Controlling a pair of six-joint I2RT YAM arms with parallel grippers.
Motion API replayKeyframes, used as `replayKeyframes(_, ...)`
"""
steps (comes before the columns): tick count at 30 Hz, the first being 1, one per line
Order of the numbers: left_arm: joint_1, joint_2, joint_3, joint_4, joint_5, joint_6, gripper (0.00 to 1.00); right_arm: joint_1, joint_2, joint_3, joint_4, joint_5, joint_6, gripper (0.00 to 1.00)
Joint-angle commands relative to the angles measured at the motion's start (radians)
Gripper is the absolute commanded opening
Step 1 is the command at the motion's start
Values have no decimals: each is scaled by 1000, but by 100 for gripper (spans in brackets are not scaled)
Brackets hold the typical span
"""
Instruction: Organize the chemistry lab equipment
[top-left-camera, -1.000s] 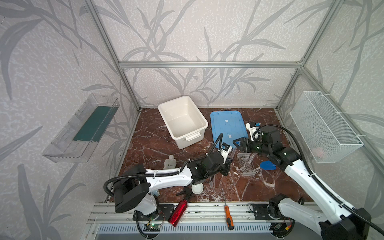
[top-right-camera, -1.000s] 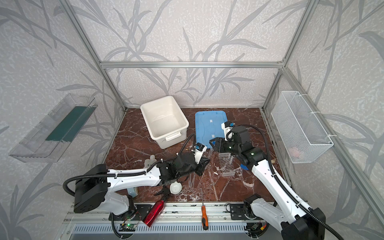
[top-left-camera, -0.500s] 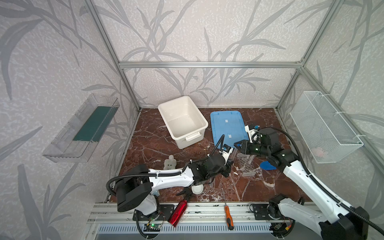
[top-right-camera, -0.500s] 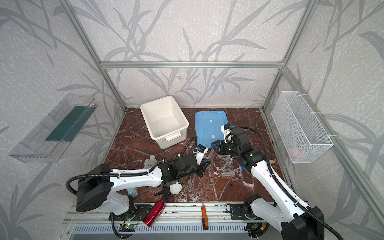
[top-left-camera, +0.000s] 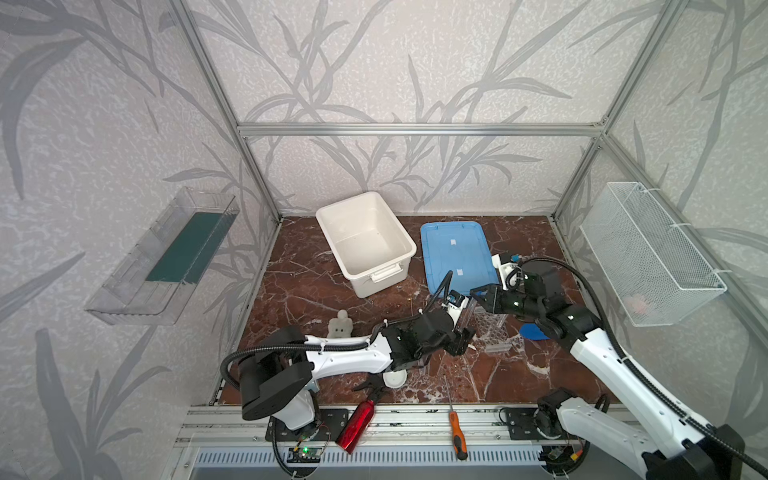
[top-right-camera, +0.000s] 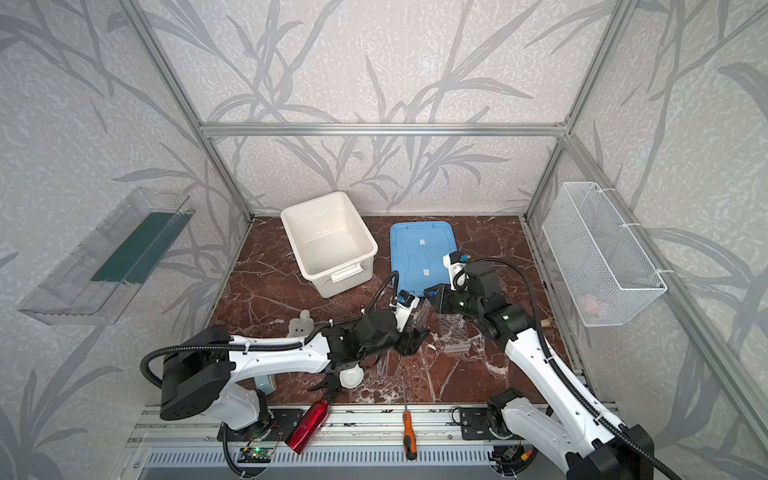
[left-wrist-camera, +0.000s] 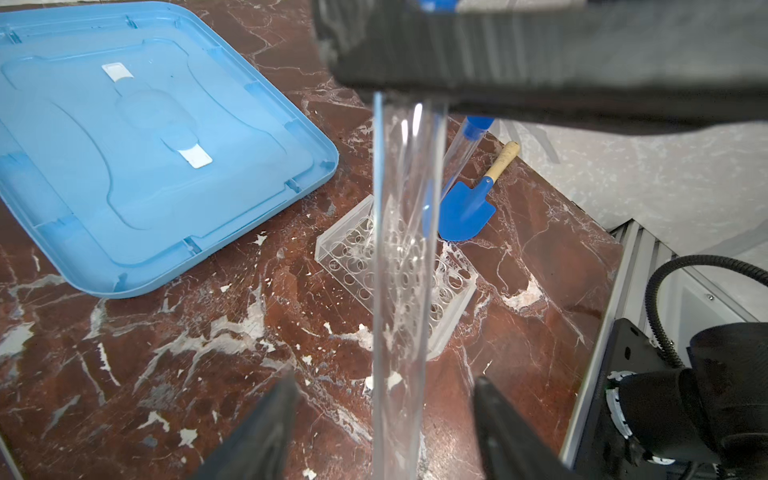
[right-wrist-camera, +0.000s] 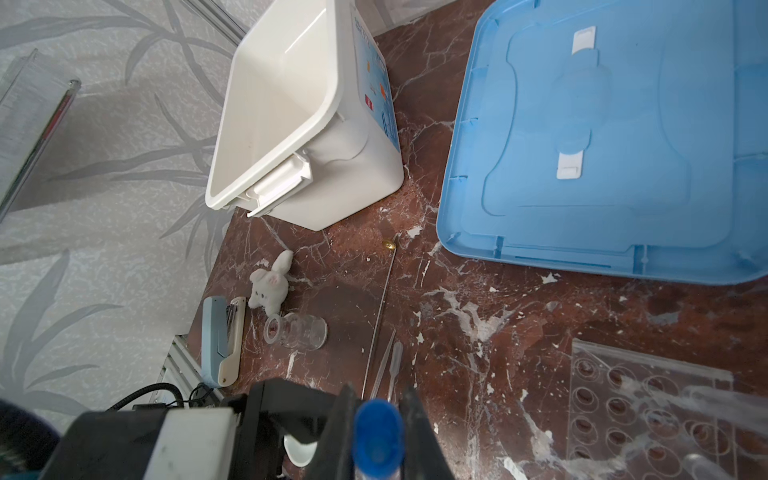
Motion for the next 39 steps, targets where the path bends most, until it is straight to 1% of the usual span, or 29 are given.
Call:
replayKeyframes(1,-5,5,63,-13,4,-38,86,3,-91,-36,12,102,-104,12)
replayKeyframes(3,-4,4,83,-16,24,-64,95,4,-157,-72,18,180,-165,12)
replayKeyframes(8,-4,12,108,10,66,-121,96,12,-326,-159,54,359,-267,12)
replayKeyframes(12,-5,35,115,29,81,-139,96,15,-453,-235,81,492,-252,12)
replayKeyframes(16,-7,60,123,11,78,-140,96,15,-545,-278,63,593,-258,12)
replayKeyframes(19,-7,80,125,18,86,-143,96,15,-588,-317,62,646,-273,12)
replayKeyframes(23,-7,101,128,23,95,-149,96,17,-607,-364,89,673,-272,12)
replayKeyframes(32,-7,117,119,40,107,-181,96,16,-591,-426,134,683,-272,12)
replayKeyframes(39,-7,134,126,46,111,-185,96,17,-590,-438,123,676,-254,12)
